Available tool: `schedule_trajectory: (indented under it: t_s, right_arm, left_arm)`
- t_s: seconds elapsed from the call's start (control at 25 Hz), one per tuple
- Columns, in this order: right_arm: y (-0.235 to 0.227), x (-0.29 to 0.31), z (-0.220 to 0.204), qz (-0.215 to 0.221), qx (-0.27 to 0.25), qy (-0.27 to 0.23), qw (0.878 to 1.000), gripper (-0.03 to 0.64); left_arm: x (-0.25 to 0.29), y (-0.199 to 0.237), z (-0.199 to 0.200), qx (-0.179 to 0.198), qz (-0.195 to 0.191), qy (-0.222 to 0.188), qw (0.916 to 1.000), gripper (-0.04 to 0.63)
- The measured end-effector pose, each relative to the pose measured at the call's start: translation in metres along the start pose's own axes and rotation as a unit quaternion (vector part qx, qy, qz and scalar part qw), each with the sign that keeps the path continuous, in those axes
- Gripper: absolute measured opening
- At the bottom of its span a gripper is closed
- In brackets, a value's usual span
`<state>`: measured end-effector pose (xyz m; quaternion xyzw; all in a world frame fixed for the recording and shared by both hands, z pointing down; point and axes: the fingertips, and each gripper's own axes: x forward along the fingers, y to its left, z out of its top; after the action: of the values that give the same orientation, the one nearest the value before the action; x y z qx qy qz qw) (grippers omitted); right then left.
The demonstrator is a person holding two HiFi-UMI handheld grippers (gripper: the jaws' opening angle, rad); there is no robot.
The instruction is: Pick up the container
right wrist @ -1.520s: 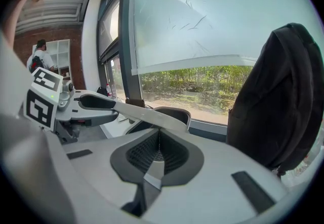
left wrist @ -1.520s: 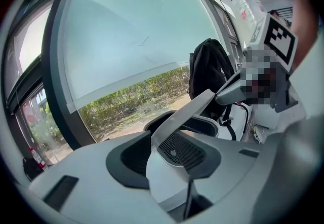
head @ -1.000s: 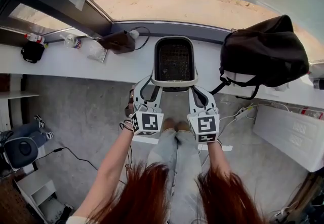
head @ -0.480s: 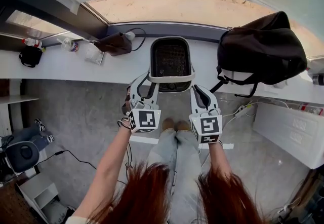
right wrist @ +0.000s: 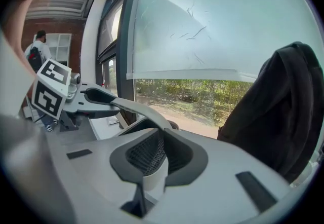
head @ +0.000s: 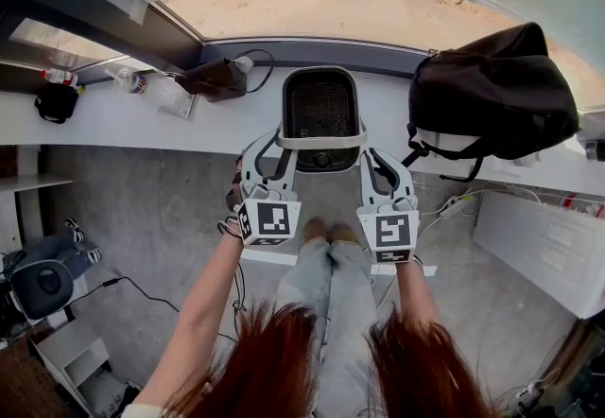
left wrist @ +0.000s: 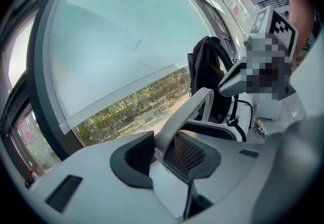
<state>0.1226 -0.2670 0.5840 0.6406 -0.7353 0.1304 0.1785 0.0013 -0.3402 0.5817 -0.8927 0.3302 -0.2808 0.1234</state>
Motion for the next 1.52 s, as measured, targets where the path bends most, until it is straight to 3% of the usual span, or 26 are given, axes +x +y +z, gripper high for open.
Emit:
schedule_trajectory:
  t_s: [0.16,0.28,0.64,1.36,1.52]
  right_arm:
    - [0.0,0.004,0.003,0.002,-0.02,0.0,1.0,0.032]
    - [0.001,0.009,0.002,0.009,-0.03,0.001,0.999,0.104]
    - [-0.001,0.023,0.007,0.013,-0.069,0.002,0.998,0.163]
    - [-0.008,0.05,0.015,0.015,-0.096,0.006,0.995,0.166]
    - [-0.011,0.052,0.021,0.009,-0.104,-0.005,0.995,0.126]
  left_arm:
    - [0.002,0.003,0.001,-0.01,-0.001,-0.001,0.9999,0.137]
    - [0.004,0.005,0.003,-0.016,-0.002,0.0,0.9999,0.137]
    - [0.007,0.007,0.005,-0.023,-0.007,-0.001,0.9997,0.137]
    - [0.012,0.011,0.007,-0.034,0.0,-0.003,0.9994,0.137]
    - [0.015,0.014,0.008,-0.038,0.004,-0.001,0.9993,0.137]
